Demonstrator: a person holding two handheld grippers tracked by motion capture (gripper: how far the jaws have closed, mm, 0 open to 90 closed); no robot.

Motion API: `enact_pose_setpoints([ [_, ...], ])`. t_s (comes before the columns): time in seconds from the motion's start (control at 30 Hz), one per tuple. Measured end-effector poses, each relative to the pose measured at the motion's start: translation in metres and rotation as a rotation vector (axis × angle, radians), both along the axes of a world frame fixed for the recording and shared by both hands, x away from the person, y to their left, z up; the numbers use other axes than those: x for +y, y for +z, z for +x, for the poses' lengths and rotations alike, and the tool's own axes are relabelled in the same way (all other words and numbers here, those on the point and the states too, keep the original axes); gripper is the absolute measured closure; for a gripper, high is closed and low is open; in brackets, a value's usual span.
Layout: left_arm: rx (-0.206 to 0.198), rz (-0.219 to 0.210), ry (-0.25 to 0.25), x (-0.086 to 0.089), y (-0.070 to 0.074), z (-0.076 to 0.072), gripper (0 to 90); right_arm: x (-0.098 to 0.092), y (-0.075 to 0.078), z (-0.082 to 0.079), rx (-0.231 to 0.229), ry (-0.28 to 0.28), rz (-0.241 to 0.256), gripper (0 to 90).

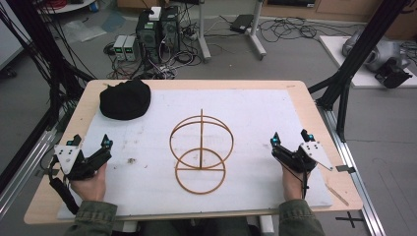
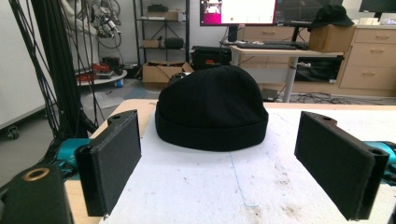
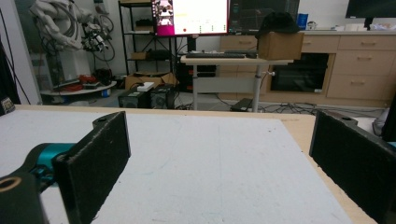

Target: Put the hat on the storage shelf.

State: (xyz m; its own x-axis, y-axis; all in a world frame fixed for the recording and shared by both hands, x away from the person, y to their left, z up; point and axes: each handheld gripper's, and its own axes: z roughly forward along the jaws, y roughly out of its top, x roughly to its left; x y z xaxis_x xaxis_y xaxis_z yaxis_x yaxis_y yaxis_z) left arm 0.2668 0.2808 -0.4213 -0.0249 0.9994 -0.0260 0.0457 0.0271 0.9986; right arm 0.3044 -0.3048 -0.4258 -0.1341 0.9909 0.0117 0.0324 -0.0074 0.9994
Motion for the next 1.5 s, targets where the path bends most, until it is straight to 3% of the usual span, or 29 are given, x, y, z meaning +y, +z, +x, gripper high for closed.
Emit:
enact_pose_setpoints([
  [0.7,0.009,-0.012,0.001,0.001,0.0,0.0,14.8,-0.001,-0.002,0.0,0.019,-0.004,0.027,4.4],
  [0.87,-0.016,-0.017,-0.021,0.001,0.003,0.001,14.7,-0.004,-0.001,0.001,0.018,-0.013,0.034,4.4],
  [0.93,-0.026,-0.04,-0.057,0.001,0.005,0.002,14.5,-0.005,0.0,0.0,0.018,-0.021,0.056,4.4],
  [1.03,-0.037,-0.045,-0.055,0.001,0.008,0.002,14.4,-0.006,0.0,0.0,0.02,-0.023,0.059,4.4],
  [1.13,-0.012,-0.045,-0.053,0.002,0.014,0.007,14.2,-0.005,0.0,0.002,0.024,-0.02,0.046,4.4],
  [1.3,0.036,-0.056,-0.1,0.005,0.029,0.025,12.8,-0.002,0.001,0.003,0.014,-0.013,0.028,4.4],
  [1.5,0.046,-0.034,-0.113,0.001,0.04,0.038,12.6,-0.002,0.001,0.004,0.018,-0.012,0.03,4.4],
])
